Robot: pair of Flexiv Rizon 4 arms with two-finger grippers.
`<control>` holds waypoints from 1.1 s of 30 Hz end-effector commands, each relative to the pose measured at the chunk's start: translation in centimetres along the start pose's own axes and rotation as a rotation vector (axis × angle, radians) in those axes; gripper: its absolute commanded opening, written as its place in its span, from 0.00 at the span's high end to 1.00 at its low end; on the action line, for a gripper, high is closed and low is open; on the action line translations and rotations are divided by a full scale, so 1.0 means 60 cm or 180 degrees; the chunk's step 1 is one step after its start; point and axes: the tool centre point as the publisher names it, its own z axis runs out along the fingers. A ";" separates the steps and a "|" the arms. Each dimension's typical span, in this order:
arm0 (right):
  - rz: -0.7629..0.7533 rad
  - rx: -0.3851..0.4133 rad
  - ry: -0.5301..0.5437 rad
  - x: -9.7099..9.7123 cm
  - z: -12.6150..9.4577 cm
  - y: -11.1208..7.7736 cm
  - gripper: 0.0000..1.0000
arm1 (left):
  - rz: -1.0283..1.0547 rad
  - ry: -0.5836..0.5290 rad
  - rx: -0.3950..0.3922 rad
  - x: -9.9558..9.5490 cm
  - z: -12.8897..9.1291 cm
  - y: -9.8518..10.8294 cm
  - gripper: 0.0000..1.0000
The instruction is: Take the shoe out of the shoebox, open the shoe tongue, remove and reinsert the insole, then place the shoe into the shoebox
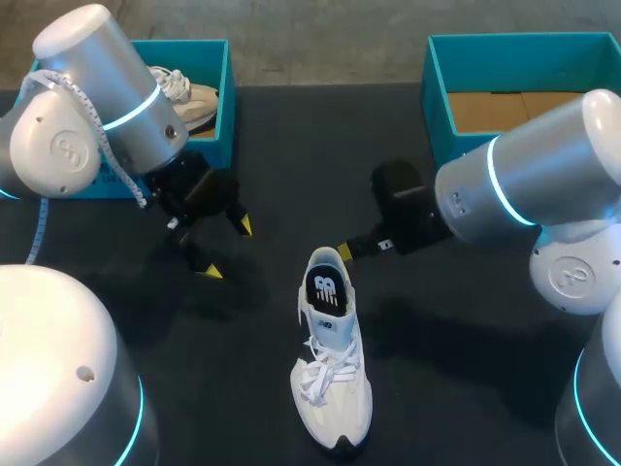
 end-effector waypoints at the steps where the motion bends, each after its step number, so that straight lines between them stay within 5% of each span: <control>1: 0.0007 -0.0003 -0.0033 0.005 0.000 -0.001 1.00 | 0.0001 -0.0002 -0.0016 0.001 -0.001 -0.002 0.00; 33: 0.0037 0.0042 -0.0198 0.003 -0.006 -0.002 1.00 | -0.0174 0.0009 -0.0106 0.002 -0.007 0.011 0.00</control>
